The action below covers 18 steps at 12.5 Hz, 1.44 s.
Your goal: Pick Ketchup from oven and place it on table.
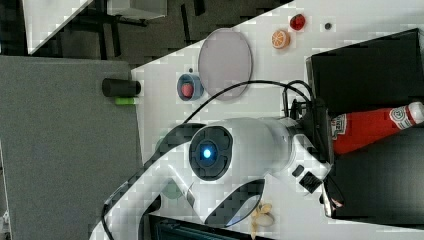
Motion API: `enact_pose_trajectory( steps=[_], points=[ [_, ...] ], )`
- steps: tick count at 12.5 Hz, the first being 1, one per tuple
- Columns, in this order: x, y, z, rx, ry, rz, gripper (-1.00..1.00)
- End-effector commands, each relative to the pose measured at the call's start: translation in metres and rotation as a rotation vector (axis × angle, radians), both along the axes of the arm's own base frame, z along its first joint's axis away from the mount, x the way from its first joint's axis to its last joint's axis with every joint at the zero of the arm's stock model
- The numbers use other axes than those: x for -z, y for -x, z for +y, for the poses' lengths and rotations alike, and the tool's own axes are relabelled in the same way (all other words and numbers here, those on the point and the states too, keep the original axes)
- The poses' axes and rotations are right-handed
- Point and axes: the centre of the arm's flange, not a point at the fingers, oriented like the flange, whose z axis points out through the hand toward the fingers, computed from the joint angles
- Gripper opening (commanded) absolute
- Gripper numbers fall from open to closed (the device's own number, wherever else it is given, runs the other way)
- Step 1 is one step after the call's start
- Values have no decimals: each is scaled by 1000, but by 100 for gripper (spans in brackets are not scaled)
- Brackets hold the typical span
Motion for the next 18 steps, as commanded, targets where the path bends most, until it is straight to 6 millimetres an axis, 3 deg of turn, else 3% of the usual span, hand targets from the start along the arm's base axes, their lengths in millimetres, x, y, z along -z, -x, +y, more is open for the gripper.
enact_pose_trajectory(
  steps=[1, 3, 6, 8, 10, 14, 18],
  points=[
    [-26, -2, -11, 50, 23, -46, 29],
    [-54, -14, -5, 15, 42, -68, 29],
    [-121, -35, 22, -96, 66, -47, 29],
    [-166, -48, 56, -182, 48, -37, 29],
    [-195, -62, 104, -340, 6, -36, 29],
    [-213, -91, 203, -579, -17, -70, 29],
    [-187, -107, 294, -743, -61, -26, 29]
  ],
)
